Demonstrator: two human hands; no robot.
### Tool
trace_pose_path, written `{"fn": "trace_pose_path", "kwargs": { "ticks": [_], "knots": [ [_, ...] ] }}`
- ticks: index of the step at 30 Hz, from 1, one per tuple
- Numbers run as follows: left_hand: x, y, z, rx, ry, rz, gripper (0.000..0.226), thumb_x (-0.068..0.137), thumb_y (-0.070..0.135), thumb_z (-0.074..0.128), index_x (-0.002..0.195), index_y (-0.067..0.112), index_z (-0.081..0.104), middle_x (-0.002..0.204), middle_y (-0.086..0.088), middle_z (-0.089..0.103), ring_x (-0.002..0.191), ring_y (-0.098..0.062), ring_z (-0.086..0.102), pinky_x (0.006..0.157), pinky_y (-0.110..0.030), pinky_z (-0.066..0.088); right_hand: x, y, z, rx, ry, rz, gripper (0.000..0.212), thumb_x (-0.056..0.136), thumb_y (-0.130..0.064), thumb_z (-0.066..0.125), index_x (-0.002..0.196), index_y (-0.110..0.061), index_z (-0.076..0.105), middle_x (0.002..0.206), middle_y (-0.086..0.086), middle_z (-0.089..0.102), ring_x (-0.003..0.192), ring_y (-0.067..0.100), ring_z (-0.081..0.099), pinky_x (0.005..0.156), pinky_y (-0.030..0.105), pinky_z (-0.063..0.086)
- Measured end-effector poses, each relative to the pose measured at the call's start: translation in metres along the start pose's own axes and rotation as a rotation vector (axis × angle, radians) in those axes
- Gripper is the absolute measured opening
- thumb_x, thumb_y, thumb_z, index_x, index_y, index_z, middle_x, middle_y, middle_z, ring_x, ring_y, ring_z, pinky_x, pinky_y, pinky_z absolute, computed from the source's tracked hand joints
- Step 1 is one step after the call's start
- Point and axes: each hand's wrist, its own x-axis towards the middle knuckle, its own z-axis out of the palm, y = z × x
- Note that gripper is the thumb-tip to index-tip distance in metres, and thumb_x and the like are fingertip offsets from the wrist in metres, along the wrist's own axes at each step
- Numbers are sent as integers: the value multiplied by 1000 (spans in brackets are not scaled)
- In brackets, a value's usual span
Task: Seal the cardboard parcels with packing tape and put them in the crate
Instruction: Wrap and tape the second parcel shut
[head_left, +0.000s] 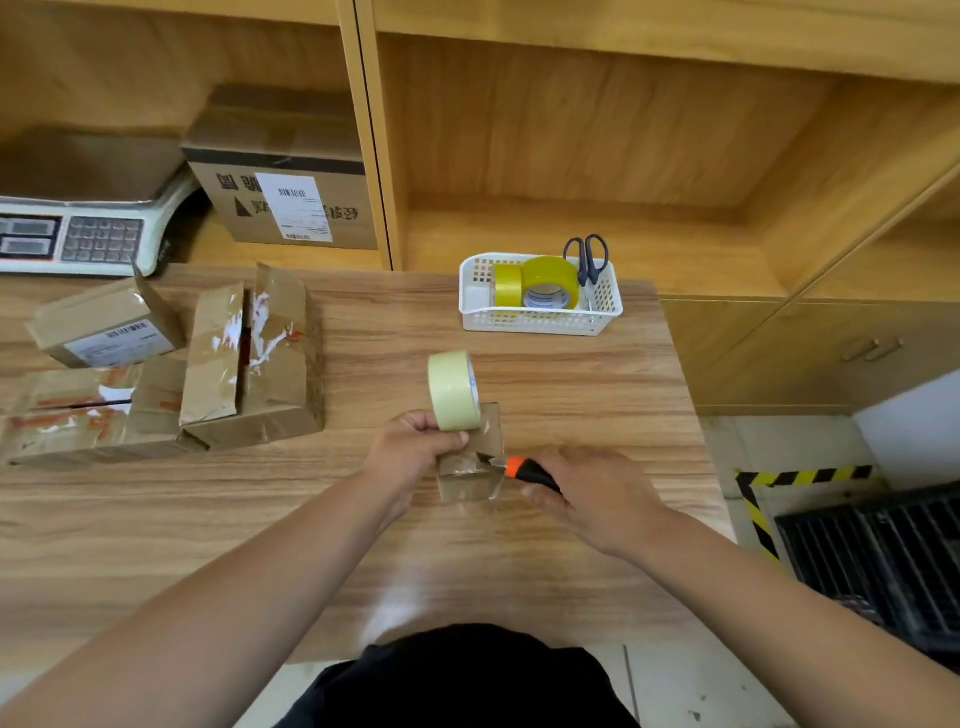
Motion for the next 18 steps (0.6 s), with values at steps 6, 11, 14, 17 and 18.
{"fn": "trace_pose_path", "kwargs": {
  "ticks": [6, 11, 14, 17, 18],
  "knots": [
    [-1, -1, 1, -3, 18, -1, 17, 76, -9, 70, 91, -1, 67, 71, -3, 70, 59, -9, 65, 53, -17, 51, 8, -13, 1, -149, 22, 62, 41, 98, -53, 28, 122, -25, 45, 104, 2, 60, 94, 25, 56, 72, 34, 32],
    [-3, -1, 1, 9, 32, 10, 17, 75, -8, 71, 89, 0, 67, 74, -6, 71, 61, -11, 66, 55, -18, 51, 10, -23, -3, -163, 28, 111, 38, 97, -52, 32, 119, -25, 47, 103, 2, 60, 90, 24, 55, 69, 34, 31],
    [-3, -3, 1, 17, 34, 13, 18, 74, -8, 72, 89, 1, 67, 74, -5, 71, 62, -11, 67, 55, -18, 51, 12, -29, -7, -176, -2, 134, 39, 97, -51, 31, 118, -23, 49, 103, 4, 60, 89, 25, 55, 69, 35, 31],
    [-2, -5, 2, 13, 38, 16, 17, 74, -8, 73, 84, 5, 67, 73, -4, 71, 62, -9, 67, 54, -17, 50, 14, -35, -12, -178, -15, 166, 38, 98, -48, 30, 117, -21, 49, 104, 5, 60, 90, 26, 54, 70, 35, 31],
    [-1, -6, 2, 15, 40, 18, 17, 74, -8, 73, 83, 6, 67, 74, -3, 72, 64, -9, 67, 55, -17, 50, 14, -37, -13, -177, -11, 177, 38, 98, -47, 31, 117, -20, 50, 104, 6, 60, 91, 26, 54, 70, 35, 31]
  ]
}}
